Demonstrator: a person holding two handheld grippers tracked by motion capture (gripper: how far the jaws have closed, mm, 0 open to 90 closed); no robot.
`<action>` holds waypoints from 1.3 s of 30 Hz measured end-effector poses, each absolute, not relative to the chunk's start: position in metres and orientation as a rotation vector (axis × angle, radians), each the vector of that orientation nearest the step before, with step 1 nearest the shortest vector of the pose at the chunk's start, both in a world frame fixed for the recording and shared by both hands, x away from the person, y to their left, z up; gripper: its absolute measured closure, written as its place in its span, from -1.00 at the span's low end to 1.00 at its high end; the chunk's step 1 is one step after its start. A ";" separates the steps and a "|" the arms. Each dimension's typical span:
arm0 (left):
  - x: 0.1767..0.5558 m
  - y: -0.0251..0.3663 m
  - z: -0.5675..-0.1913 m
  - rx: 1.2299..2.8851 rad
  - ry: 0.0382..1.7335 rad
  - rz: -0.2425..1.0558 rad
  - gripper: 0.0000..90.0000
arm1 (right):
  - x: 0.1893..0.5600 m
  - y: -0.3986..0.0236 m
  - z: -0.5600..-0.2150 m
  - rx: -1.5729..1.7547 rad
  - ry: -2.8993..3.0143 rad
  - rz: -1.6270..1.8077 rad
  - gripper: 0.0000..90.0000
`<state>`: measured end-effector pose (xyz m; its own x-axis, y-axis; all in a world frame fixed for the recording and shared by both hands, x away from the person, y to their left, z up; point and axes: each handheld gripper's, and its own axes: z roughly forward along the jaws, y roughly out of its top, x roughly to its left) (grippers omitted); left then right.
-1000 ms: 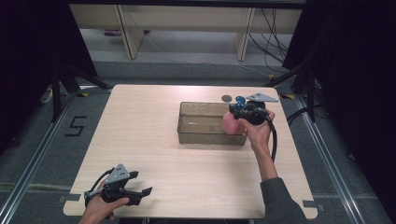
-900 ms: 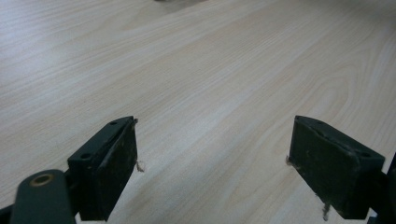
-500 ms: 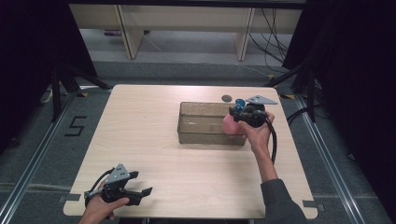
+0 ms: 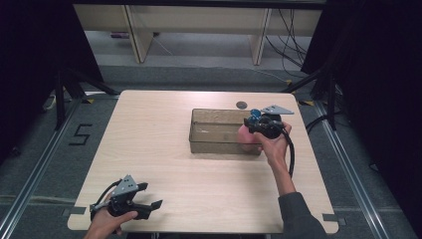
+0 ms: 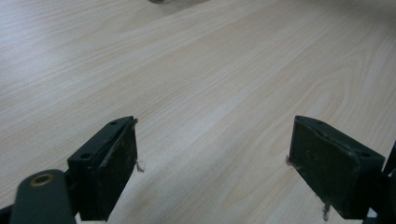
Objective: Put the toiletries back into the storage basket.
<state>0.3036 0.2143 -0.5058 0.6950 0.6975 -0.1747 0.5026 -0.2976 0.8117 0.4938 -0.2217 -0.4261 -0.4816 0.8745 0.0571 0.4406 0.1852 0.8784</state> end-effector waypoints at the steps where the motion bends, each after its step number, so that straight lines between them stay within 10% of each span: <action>1: 0.303 0.214 -0.506 1.969 0.926 0.264 -0.67 | 0.494 -0.222 -0.427 1.224 2.005 1.229 0.18; 39: 0.303 0.214 -0.506 1.961 0.925 0.267 -0.67 | 0.489 -0.222 -0.434 1.247 1.980 1.231 0.15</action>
<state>0.3030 0.2142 -0.5058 0.6941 0.6987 -0.1732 0.4988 -0.2934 0.8156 0.4892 -0.2215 -0.4337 -0.4605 0.8859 0.0551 0.4413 0.1746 0.8802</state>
